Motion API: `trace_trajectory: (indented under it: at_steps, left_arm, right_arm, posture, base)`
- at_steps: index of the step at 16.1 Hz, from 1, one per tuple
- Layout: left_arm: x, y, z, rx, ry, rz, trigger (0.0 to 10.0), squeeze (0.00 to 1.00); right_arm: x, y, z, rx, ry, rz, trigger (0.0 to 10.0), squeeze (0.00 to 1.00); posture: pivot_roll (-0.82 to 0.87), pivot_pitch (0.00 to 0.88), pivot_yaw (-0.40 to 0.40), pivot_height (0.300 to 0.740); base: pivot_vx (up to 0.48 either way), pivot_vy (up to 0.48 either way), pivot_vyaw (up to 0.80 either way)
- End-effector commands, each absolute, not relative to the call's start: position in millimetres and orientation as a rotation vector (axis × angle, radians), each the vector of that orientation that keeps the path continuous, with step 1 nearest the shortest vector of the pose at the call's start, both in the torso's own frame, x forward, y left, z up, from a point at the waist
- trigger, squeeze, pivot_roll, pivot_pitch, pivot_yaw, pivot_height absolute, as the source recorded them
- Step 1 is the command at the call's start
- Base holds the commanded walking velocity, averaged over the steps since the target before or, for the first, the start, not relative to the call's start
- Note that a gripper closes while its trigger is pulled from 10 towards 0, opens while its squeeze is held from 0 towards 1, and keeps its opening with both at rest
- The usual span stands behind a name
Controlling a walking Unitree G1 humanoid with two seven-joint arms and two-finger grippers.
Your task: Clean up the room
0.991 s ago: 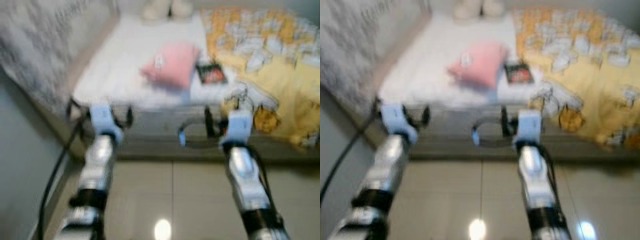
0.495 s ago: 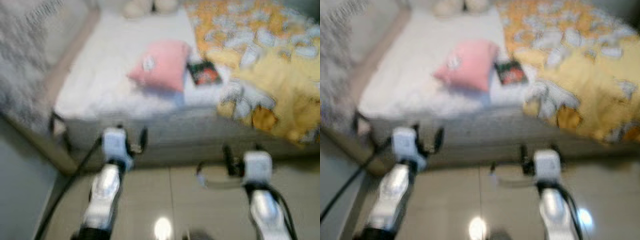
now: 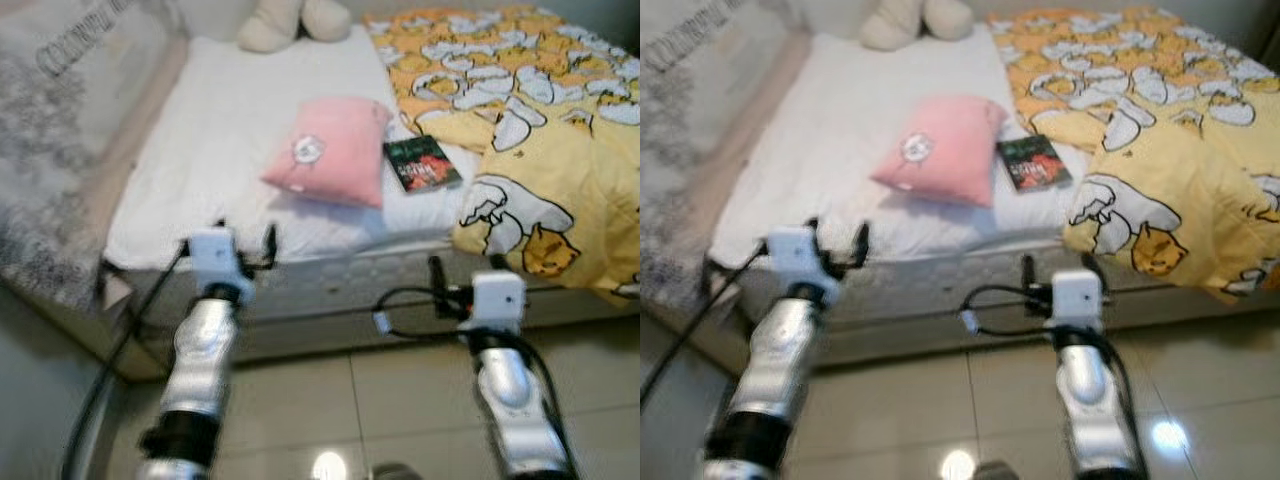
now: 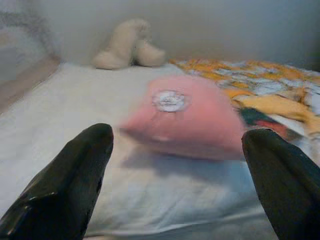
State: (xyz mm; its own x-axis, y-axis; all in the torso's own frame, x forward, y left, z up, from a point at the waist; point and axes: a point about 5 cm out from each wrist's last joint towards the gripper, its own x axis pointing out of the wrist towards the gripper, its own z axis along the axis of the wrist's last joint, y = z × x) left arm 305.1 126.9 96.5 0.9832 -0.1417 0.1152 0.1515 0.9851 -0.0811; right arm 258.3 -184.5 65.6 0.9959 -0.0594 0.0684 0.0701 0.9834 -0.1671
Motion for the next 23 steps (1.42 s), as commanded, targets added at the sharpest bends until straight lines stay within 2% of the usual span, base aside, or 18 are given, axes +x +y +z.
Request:
trace_trajectory:
  at_steps: [1,12,15,16,23]
  left_arm:
    - [304.7,138.1,91.7,-0.075,-0.083,-0.113,10.0,0.0]
    - [317.6,135.6,101.0,-0.069,-0.109,-0.117,10.0,0.0]
    - [321.6,134.5,108.0,-0.073,-0.126,-0.121,10.0,0.0]
    - [325.3,113.9,113.1,-0.063,-0.114,-0.198,10.0,0.0]
    - [324.4,115.2,111.8,-0.116,-0.106,-0.184,10.0,0.0]
  right_arm:
    - [261.2,-179.1,68.1,-0.153,-0.072,-0.058,10.0,0.0]
    - [268.7,-177.2,72.2,-0.139,-0.081,-0.063,10.0,0.0]
    - [273.5,-177.7,84.9,-0.124,-0.126,-0.086,10.0,0.0]
    - [282.0,-190.5,95.0,-0.112,-0.13,-0.153,10.0,0.0]
    - [281.8,-188.8,94.9,-0.108,-0.123,-0.146,10.0,0.0]
  posture:
    - [-0.25,0.0,0.082,0.74]
    - [-0.25,0.0,0.079,0.74]
    - [-0.25,0.0,0.085,0.74]
    - [-0.26,0.0,0.086,0.74]
    - [-0.26,0.0,0.081,0.74]
  base:
    - [0.465,0.0,0.0]
    - [0.473,0.0,0.0]
    - [0.48,0.0,0.0]
    - [0.0,-0.48,0.0]
    - [0.0,-0.47,0.0]
